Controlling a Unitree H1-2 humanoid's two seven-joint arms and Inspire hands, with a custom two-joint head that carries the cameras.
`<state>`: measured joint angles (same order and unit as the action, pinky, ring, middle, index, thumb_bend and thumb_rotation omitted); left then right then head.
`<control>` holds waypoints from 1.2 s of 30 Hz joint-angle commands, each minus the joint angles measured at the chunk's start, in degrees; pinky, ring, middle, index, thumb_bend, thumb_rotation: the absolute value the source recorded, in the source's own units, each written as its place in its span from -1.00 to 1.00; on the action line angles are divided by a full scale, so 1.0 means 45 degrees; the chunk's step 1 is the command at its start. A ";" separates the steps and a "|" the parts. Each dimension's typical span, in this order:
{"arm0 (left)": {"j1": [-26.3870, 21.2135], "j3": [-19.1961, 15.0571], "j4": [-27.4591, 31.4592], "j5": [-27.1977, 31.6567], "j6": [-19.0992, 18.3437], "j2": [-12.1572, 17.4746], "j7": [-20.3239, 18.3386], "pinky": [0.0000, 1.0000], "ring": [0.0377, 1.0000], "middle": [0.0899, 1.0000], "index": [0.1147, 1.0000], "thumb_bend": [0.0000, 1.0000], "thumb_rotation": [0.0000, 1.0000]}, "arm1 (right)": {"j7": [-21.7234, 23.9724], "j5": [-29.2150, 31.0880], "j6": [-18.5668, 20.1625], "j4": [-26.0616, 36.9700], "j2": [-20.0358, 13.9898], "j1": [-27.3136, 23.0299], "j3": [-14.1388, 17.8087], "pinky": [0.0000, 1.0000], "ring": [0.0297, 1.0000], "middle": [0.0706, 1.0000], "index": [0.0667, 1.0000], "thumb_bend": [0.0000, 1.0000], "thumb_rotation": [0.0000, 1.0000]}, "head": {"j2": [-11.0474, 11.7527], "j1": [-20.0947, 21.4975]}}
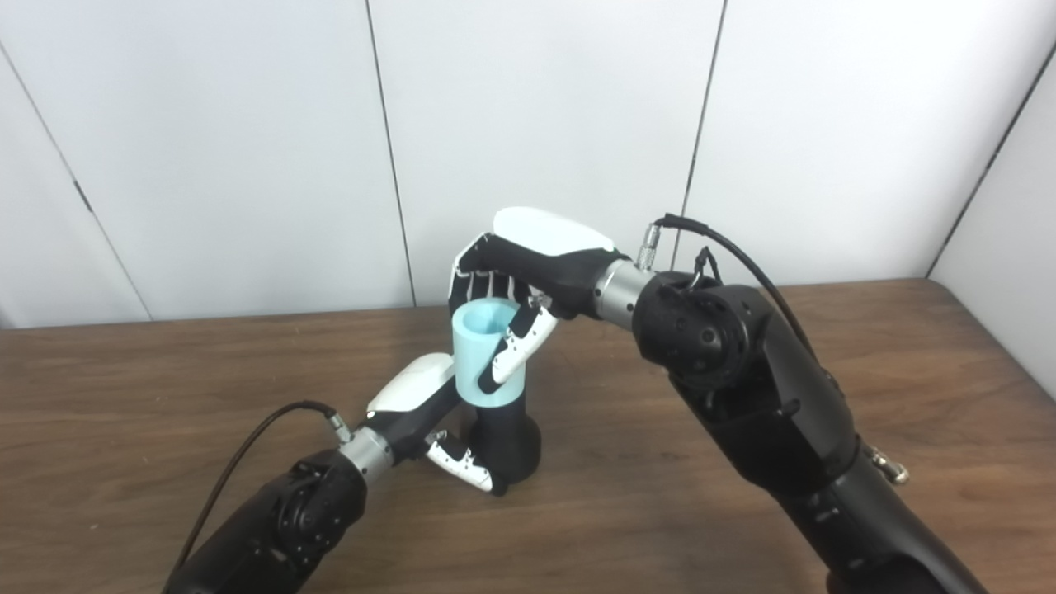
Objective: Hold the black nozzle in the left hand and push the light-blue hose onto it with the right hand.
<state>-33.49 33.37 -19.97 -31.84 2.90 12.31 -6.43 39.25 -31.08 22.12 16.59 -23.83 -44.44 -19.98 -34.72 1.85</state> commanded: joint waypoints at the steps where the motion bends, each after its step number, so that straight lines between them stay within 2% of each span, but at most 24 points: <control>1: 0.0785 0.0718 -0.0542 -0.0525 -0.0400 0.0053 -0.1352 1.00 0.11 -0.13 -0.17 0.05 -1.00 | -0.0227 -0.0116 -0.0075 -0.0067 -0.0081 -0.0508 0.0176 -0.32 -0.13 -0.12 -0.08 0.00 -1.00 | -0.0042 0.0042; 7: 0.0839 0.0717 -0.0418 -0.0501 -0.0499 0.0087 -0.1457 1.00 0.11 -0.13 -0.17 0.05 -1.00 | -0.0432 -0.0344 -0.0173 -0.0258 -0.0065 -0.0383 0.0066 -0.32 -0.13 -0.12 -0.08 0.00 -1.00 | -0.0121 0.0048; 14: 0.0856 0.0683 -0.0319 -0.0404 -0.0565 0.0140 -0.1611 1.00 0.11 -0.13 -0.18 0.05 -1.00 | -0.0189 -0.0284 -0.0084 -0.0232 -0.0220 -0.0567 0.0105 -0.33 -0.13 -0.12 -0.09 0.00 -1.00 | -0.0207 0.0091; 19: 0.0854 0.0661 -0.0345 -0.0376 -0.0519 0.0158 -0.1646 1.00 0.12 -0.13 -0.18 0.05 -1.00 | 0.0095 -0.0366 -0.0352 -0.0190 -0.0633 -0.0845 0.0075 -0.33 -0.12 -0.11 -0.11 0.00 -1.00 | -0.0275 0.0162; 26: 0.0828 0.0630 -0.0350 -0.0262 -0.0484 0.0162 -0.1737 1.00 0.12 -0.14 -0.17 0.05 -1.00 | 0.0206 -0.0484 -0.0496 -0.0179 -0.0845 -0.0922 0.0033 -0.32 -0.12 -0.12 -0.11 0.00 -1.00 | -0.0333 0.0176; 36: 0.0849 0.0609 -0.0233 -0.0250 -0.0507 0.0216 -0.1810 1.00 0.12 -0.14 -0.17 0.05 -1.00 | 0.0154 -0.0482 -0.0467 -0.0199 -0.0857 -0.0830 -0.0029 -0.32 -0.13 -0.11 -0.11 0.00 -1.00 | -0.0440 0.0166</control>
<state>-33.27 33.32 -18.98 -31.69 2.46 12.63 -7.73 40.46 -32.20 21.23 15.19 -26.44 -45.40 -20.89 -36.65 2.55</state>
